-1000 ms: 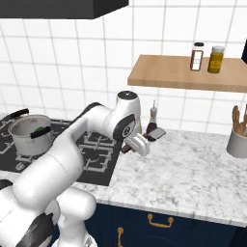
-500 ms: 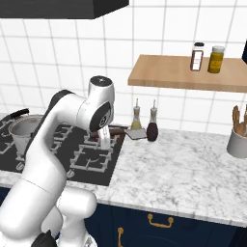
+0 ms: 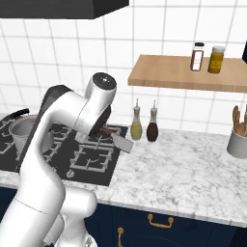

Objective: Put the avocado and broccoli in the pot. Retrieve the spatula and lightly stir the vegetables in the pot.

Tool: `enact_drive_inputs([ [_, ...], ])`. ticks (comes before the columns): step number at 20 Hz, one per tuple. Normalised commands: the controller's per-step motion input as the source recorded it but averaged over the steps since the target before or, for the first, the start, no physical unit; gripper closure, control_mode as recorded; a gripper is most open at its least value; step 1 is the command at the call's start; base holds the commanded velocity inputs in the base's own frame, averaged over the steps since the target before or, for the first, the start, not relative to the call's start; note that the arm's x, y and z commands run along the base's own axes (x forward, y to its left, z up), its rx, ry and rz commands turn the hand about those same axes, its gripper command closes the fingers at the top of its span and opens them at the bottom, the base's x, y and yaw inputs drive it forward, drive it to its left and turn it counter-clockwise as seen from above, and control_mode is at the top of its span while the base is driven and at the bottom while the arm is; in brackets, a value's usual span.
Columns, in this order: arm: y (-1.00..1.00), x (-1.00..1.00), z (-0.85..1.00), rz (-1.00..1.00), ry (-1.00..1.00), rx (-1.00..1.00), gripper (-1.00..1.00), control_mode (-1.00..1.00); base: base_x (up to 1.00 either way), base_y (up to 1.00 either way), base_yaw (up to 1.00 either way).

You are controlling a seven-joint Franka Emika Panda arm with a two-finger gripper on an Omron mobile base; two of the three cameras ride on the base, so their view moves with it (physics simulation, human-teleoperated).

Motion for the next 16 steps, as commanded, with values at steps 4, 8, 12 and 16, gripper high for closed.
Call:
enact_drive_inputs([
  [4, 0.3, 0.0, 0.41, -0.49, -0.14, 0.39, 1.0, -1.0, 0.0, 0.0, 0.0],
  [8, 0.42, 0.11, 0.2, -0.44, -0.12, 0.26, 1.0, -1.0, 0.0, 0.0, 0.0],
  [12, 0.14, 0.37, 0.16, -0.32, -0.03, 0.29, 1.0, -1.0, 0.0, 0.0, 0.0],
  [16, -0.09, 0.01, 0.34, -0.31, -0.05, 0.34, 1.0, -1.0, 0.0, 0.0, 0.0],
])
